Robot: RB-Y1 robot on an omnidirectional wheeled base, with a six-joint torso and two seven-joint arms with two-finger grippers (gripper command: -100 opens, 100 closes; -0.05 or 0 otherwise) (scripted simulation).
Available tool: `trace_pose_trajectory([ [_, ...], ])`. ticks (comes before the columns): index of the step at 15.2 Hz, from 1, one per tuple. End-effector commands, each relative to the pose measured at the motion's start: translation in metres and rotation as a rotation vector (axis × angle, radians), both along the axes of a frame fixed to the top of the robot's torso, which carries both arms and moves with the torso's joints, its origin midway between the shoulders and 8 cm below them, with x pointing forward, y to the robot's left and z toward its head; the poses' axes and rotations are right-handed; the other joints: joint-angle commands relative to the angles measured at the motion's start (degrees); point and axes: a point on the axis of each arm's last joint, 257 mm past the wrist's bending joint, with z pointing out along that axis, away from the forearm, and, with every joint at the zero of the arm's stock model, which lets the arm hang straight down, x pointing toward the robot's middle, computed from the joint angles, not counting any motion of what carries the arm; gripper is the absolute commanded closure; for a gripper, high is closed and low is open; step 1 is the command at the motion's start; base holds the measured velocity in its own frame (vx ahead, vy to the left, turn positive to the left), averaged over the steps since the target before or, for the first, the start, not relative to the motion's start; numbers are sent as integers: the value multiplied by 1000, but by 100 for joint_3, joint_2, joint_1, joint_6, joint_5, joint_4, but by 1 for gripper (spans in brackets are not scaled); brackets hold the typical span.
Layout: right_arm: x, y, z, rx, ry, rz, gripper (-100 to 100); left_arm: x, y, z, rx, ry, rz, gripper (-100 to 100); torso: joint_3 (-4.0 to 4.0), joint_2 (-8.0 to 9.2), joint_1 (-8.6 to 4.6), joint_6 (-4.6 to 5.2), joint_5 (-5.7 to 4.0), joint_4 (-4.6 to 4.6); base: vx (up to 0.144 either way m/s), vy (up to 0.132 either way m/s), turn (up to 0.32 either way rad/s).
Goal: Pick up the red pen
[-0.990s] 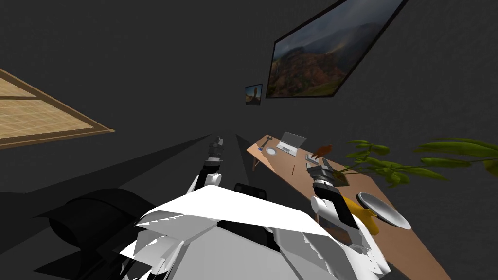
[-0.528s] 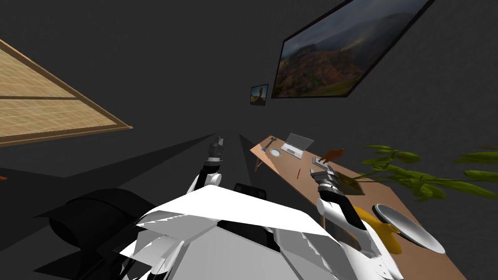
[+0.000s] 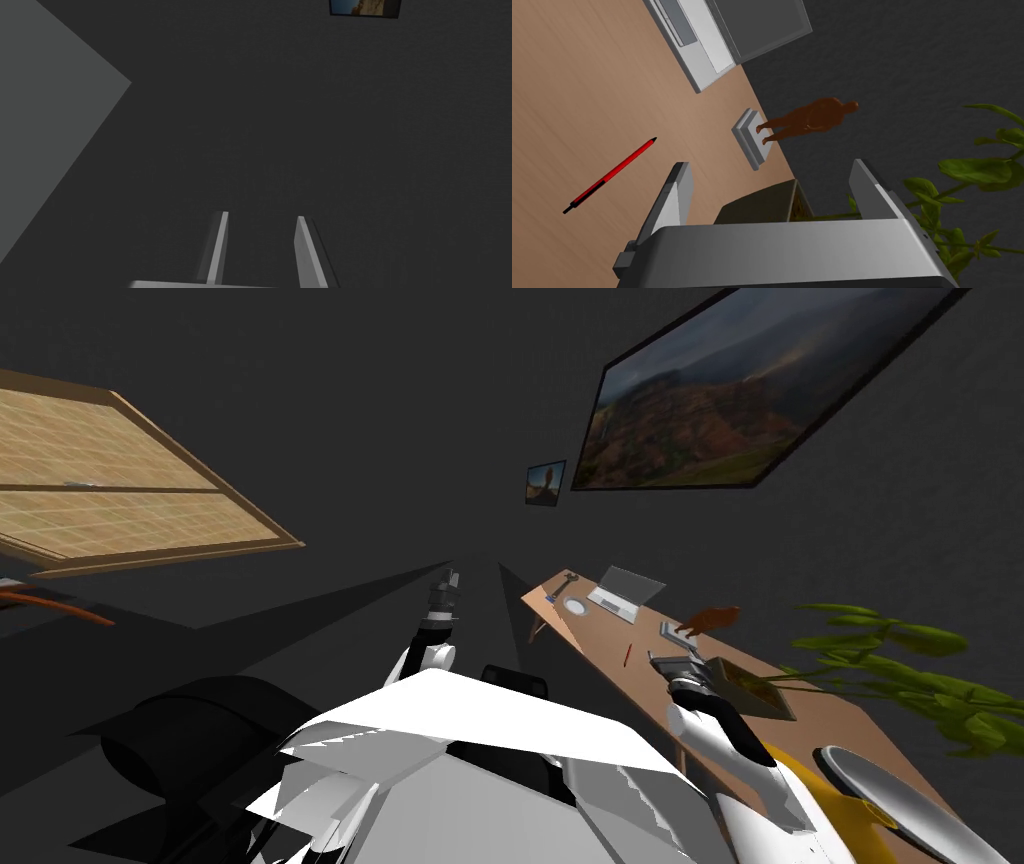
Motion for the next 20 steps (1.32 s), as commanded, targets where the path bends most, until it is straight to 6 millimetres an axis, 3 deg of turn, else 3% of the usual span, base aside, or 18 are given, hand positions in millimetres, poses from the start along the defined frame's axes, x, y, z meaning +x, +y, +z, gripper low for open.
trace_pose_trajectory([
  [1,-15,-13,-24,77,35,-57,-100,0,0,0,0,0,0,0,0,0,0,0,0,0,22,27,178],
  [2,-26,-31,-32,115,47,-104,-100,0,0,0,0,0,0,0,-1,-2,0,0,-1,-1,28,35,275],
  [4,-34,-33,-47,161,70,-130,-100,0,0,0,0,0,0,0,-3,-5,2,2,0,-2,26,24,126],
  [5,-47,-50,-57,205,78,-182,-100,0,0,0,0,0,0,0,-2,-3,-1,4,-1,-1,24,20,130],
  [8,-54,-51,-69,245,102,-207,-100,0,0,0,0,0,0,0,-2,-3,-5,3,-2,-1,19,8,78],
  [9,-74,-67,-87,314,119,-278,-100,0,0,0,0,0,0,0,-1,0,-6,4,-2,-1,17,7,153],
  [10,-77,-66,-91,330,131,-287,-100,0,0,0,0,0,0,0,0,0,-6,1,-2,0,25,7,187],
  [11,-88,-79,-94,371,127,-335,-100,0,0,0,0,0,0,0,-1,-2,-7,0,-2,0,35,9,266],
  [12,-98,-79,-108,407,151,-363,-100,0,0,0,0,0,0,0,-3,-6,-7,-3,-2,-1,43,1,210],
  [14,-113,-89,-117,467,155,-425,-100,0,0,0,0,0,0,0,-5,-8,-10,4,-3,-2,39,-8,91],
  [17,-125,-89,-132,498,179,-456,-100,0,0,0,0,0,0,0,-5,-8,-15,3,-4,-2,30,-11,92],
  [18,-143,-96,-142,568,182,-526,-100,0,0,0,0,0,0,0,-3,-4,-13,5,-4,-2,30,-5,143],
  [20,-150,-96,-150,581,199,-542,-100,0,0,0,0,0,0,0,-4,-8,-13,0,-4,-2,33,-15,130],
])
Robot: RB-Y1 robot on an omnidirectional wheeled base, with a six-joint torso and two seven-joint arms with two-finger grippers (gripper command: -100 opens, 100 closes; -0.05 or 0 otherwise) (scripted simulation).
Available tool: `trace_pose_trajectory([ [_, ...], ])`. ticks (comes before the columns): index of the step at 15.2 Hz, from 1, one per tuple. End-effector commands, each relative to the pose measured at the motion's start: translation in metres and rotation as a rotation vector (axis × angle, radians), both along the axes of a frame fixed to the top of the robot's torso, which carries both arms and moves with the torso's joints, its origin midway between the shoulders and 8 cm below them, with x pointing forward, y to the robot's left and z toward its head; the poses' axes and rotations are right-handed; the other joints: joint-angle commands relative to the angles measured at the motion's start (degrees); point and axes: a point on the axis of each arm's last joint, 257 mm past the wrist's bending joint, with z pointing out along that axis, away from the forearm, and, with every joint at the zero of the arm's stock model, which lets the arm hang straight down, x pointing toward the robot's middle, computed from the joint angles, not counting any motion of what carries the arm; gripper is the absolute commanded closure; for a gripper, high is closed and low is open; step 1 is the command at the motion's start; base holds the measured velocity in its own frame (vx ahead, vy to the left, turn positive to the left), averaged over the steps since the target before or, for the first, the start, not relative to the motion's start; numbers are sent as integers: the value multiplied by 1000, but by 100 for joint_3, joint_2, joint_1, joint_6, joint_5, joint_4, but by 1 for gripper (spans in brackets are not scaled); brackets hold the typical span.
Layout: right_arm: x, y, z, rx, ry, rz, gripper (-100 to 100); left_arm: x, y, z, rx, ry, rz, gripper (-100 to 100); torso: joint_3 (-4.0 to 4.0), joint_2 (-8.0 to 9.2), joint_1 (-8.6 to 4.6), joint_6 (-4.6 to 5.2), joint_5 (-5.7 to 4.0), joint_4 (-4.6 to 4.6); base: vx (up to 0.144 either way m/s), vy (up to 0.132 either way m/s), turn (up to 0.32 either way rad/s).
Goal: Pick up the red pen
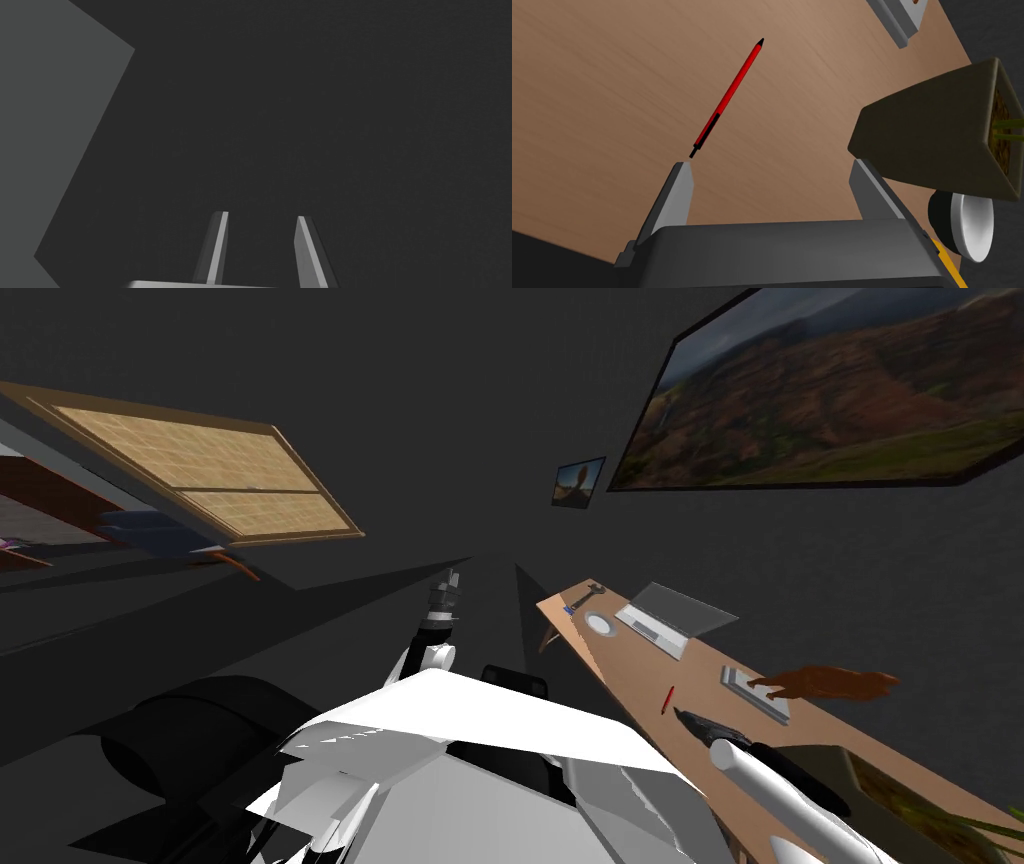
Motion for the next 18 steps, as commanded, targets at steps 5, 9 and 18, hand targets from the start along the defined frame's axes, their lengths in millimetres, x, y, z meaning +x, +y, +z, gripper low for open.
trace_pose_trajectory([
  [5,-53,-6,-37,168,46,-191,-100,0,0,0,0,0,0,0,0,-1,-5,-4,-1,0,35,-27,155],
  [9,-78,-4,-53,243,67,-280,-100,0,0,0,0,0,0,0,0,-1,-4,-3,0,0,31,-27,83],
  [18,-141,12,-87,444,115,-524,-100,0,0,0,0,0,0,0,-2,-4,-14,-2,-2,0,39,-48,127],
])
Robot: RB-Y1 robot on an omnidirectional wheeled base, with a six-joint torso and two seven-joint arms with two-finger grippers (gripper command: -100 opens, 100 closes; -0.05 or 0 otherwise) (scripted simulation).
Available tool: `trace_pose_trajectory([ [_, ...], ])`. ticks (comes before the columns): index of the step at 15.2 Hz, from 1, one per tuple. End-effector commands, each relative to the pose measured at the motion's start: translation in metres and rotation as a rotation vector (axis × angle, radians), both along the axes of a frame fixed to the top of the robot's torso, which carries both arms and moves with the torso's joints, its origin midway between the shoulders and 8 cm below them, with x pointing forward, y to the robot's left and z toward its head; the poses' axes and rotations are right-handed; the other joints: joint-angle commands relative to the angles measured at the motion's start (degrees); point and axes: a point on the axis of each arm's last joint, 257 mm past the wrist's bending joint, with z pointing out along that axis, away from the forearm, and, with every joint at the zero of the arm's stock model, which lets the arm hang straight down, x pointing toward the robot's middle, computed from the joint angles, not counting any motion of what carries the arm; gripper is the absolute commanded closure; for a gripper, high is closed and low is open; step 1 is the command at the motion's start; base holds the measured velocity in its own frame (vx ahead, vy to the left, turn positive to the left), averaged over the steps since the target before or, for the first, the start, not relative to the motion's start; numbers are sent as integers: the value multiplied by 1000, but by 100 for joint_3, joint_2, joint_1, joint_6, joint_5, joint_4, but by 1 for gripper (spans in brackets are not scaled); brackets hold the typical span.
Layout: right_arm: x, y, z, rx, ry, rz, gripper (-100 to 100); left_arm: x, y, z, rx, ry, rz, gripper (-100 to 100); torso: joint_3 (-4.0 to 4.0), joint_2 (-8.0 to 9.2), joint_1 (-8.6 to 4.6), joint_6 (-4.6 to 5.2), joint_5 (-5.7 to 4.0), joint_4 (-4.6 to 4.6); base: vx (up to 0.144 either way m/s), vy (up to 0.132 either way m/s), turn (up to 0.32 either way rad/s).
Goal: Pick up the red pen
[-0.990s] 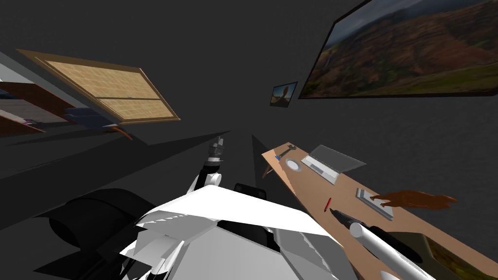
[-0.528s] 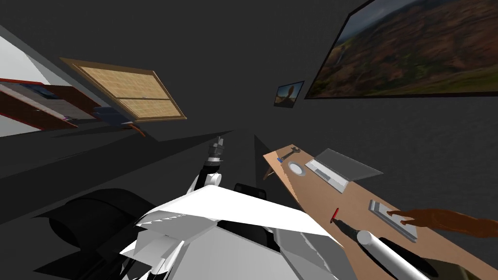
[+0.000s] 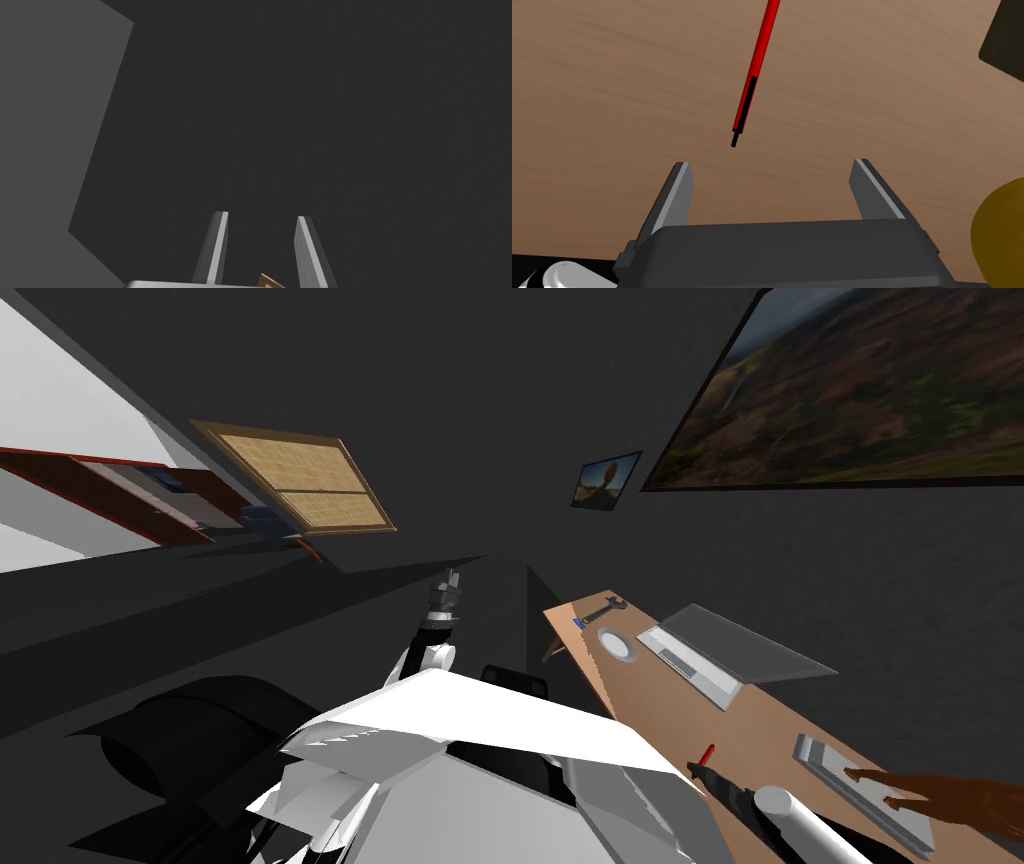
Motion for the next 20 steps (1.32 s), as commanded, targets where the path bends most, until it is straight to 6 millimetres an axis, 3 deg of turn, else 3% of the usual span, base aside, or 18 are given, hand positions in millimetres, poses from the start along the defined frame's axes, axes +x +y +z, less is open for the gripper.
trace_pose_trajectory([
  [1,-20,10,-9,68,16,-87,-100,0,0,0,0,0,0,0,0,0,0,0,0,0,29,-55,135],
  [6,-50,28,-21,178,45,-220,-100,0,0,0,0,0,0,0,-3,-6,-10,-3,-2,-1,40,-70,140],
  [11,-63,38,-26,225,57,-280,-100,0,0,0,0,0,0,0,2,2,7,-2,2,1,20,-33,56],
  [13,-80,53,-31,300,75,-375,-100,0,0,0,0,0,0,0,2,3,6,-2,2,1,26,-57,125],
  [18,-98,71,-34,381,96,-479,-100,0,0,0,0,0,0,0,0,-1,-17,-1,-3,0,30,-88,112],
  [19,-96,66,-34,362,91,-455,-100,0,0,0,0,0,0,0,-2,-3,-15,-2,-3,0,25,-47,41],
  [20,-97,74,-43,365,92,-453,-100,0,0,0,0,0,0,0,-1,-2,-5,0,-2,0,21,-36,-47],
])
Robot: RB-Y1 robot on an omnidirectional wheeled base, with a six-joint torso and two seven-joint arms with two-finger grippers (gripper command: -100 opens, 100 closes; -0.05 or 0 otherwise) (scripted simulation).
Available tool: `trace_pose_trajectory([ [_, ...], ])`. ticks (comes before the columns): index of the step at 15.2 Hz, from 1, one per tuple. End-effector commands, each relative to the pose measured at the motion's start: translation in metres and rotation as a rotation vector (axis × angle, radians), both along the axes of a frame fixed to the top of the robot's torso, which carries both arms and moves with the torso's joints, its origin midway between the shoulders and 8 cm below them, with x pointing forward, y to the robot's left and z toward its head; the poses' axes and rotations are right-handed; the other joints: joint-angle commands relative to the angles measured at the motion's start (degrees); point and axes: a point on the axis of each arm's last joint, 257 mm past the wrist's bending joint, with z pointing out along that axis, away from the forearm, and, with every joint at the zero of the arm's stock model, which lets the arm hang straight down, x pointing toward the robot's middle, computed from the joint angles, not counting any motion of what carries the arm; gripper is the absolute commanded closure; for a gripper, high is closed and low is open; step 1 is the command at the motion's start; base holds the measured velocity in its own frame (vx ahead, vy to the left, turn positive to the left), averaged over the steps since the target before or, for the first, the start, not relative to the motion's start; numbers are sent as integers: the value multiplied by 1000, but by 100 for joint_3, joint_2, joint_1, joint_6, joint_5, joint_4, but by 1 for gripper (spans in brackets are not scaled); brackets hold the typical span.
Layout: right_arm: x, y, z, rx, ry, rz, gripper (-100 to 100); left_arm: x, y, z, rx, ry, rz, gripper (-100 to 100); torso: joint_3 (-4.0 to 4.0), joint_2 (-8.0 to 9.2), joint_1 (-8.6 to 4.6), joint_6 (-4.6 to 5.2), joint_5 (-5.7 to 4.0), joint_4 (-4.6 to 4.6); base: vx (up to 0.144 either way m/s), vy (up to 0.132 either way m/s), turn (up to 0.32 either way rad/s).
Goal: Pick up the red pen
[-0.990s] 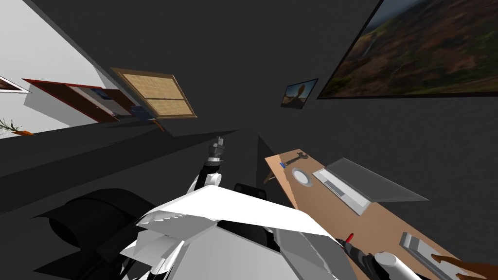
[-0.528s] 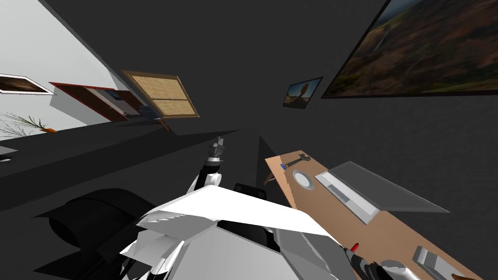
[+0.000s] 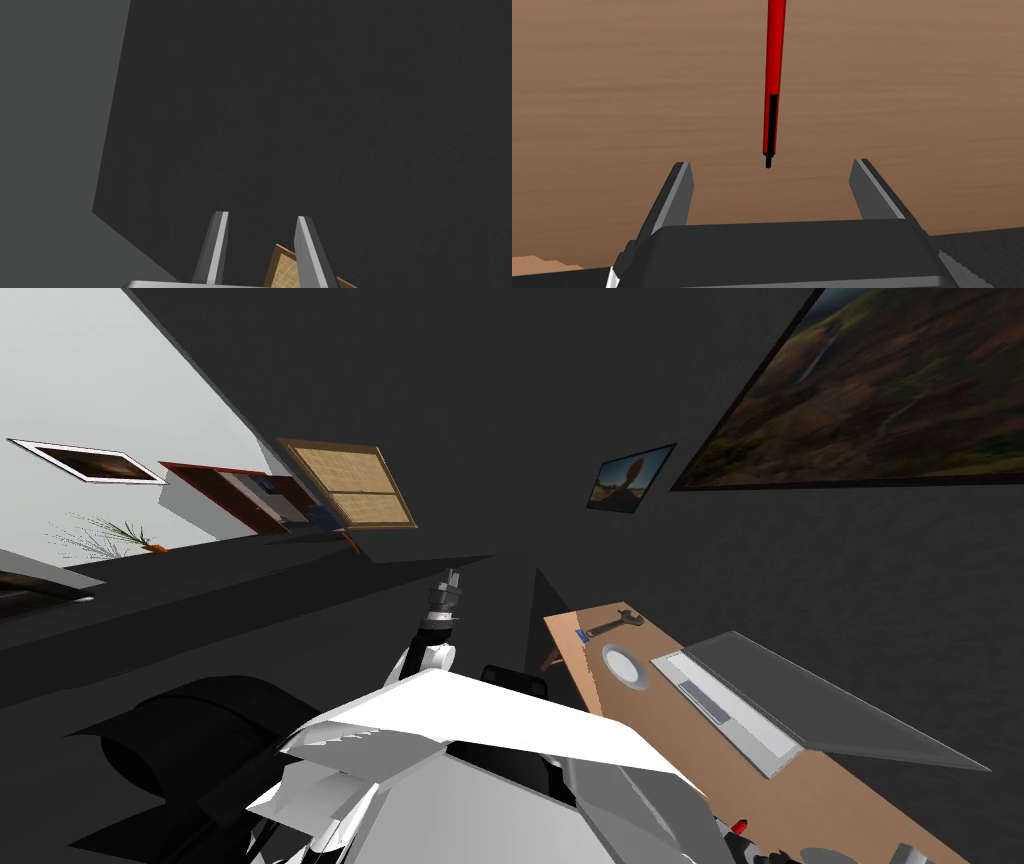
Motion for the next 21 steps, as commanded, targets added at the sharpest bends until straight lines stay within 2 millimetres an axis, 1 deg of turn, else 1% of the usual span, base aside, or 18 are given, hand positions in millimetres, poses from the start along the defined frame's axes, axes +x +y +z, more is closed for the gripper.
trace_pose_trajectory([
  [1,-1,5,-7,-5,-2,8,-100,0,0,0,0,0,0,0,0,0,0,0,0,0,27,-37,-71],
  [3,-1,11,-16,-7,-3,16,-100,0,0,0,0,0,0,0,0,0,5,0,2,0,29,-39,-63],
  [4,-2,8,-12,-3,-2,10,-100,0,0,0,0,0,0,0,0,-1,5,0,2,0,20,-25,-21],
  [5,-2,8,-13,-5,-2,12,100,0,0,0,0,0,0,0,0,1,8,-1,3,0,7,-9,2],
  [9,-1,8,-13,-6,-4,13,100,0,0,0,0,0,0,0,5,11,17,3,4,0,0,0,0],
  [10,-1,2,-3,-4,-1,4,100,0,0,0,0,0,0,0,6,12,17,3,4,0,-20,25,56],
  [12,0,-3,3,-2,0,-2,100,0,0,0,0,0,0,0,12,23,31,1,7,3,-38,50,84],
  [13,0,0,-1,-6,-2,4,100,0,0,0,0,0,0,0,14,26,34,1,9,3,-21,26,23],
  [14,21,2,-1,2,-51,-18,-100,0,0,0,0,0,0,0,13,25,30,3,7,3,-79,-41,77],
  [16,32,3,-1,5,-77,-28,-100,0,0,0,0,0,0,0,30,56,1,-1,2,9,-165,-56,116],
  [21,74,6,1,18,-180,-67,-100,0,0,0,0,0,0,0,48,87,-22,2,-4,17,-170,-87,85],
])
